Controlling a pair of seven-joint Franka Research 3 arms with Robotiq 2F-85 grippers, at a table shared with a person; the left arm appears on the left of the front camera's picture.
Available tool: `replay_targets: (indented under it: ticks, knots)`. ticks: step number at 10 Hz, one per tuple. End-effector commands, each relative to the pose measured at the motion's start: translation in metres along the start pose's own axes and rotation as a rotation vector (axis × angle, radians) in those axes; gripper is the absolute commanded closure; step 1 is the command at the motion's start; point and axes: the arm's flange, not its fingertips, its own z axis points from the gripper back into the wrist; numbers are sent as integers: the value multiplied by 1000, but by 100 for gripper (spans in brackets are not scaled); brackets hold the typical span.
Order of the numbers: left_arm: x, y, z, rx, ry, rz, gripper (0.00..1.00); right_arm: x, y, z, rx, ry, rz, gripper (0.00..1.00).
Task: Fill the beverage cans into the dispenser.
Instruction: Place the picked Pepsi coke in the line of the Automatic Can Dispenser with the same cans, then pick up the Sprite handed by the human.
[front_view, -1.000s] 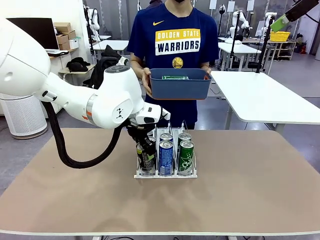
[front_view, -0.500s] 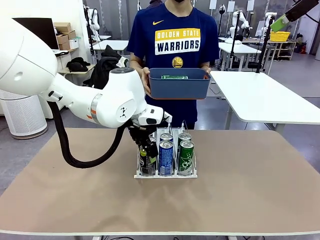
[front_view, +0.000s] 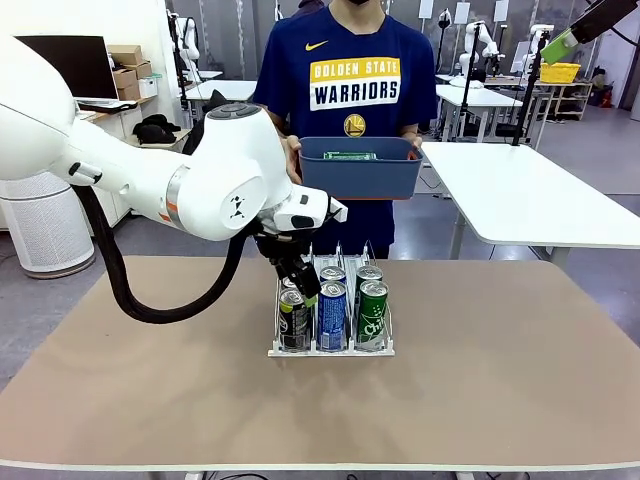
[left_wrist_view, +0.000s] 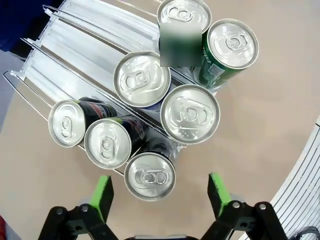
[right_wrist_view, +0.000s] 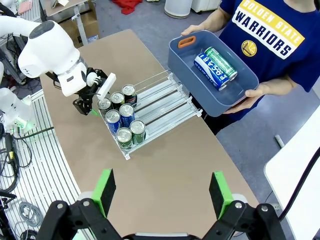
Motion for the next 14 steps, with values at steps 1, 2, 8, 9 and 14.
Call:
replay_targets:
  ticks: [1,2,8,9,14]
  knots:
    - [3,5,-12,-15,14,-2,0,-1,0,0,0,1,-1,0]
    - [3,5,-12,-15,14,-2,0,-1,0,0,0,1,-1,0]
    - [-7,18,18,-94,-87,-14,0,-1,0,0,0,1,-1,0]
    - [-17,29,43,-118,-95,-17,0,-1,0,0,0,1,-1,0]
    - [-36,88,210,-40,-116,-154,0,-1,0,0,0,1,-1,0]
